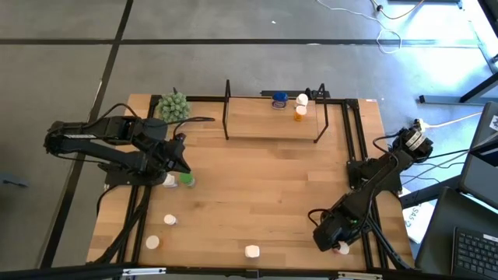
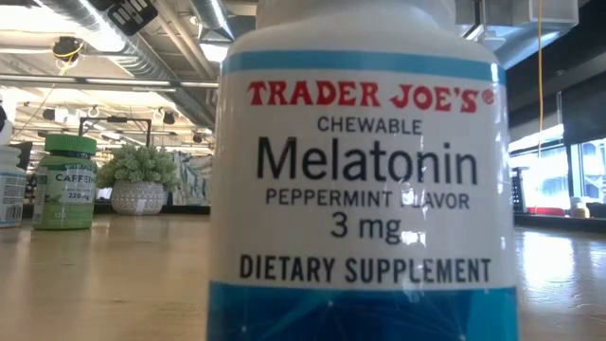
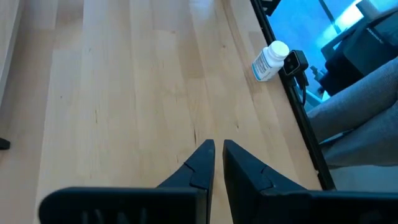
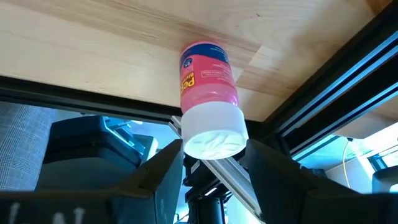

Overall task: Pick and place medicine bottles onto shelf by color
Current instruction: Put the pink pill bottle on the shelf

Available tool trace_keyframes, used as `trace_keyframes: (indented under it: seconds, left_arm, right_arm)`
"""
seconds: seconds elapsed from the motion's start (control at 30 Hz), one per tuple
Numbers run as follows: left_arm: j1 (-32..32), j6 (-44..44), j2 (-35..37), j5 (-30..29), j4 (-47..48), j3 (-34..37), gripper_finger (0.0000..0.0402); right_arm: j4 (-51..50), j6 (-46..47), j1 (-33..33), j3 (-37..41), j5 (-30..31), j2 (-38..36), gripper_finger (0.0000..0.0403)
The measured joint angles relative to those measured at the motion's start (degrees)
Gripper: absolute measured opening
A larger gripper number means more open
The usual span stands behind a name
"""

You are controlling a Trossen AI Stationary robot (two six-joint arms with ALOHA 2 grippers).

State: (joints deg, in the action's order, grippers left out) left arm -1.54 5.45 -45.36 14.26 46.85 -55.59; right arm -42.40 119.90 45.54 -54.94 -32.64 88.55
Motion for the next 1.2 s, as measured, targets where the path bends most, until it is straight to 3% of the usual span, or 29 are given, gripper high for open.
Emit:
trace_keyframes:
  seconds: [1.2]
  left_arm:
    - [0.0, 0.4, 0.0, 0.0, -0.2, 0.0, 0.0027]
  right_arm:
    - [2.4, -0.2, 2.0, -0.1, 2.1, 2.1, 0.0178]
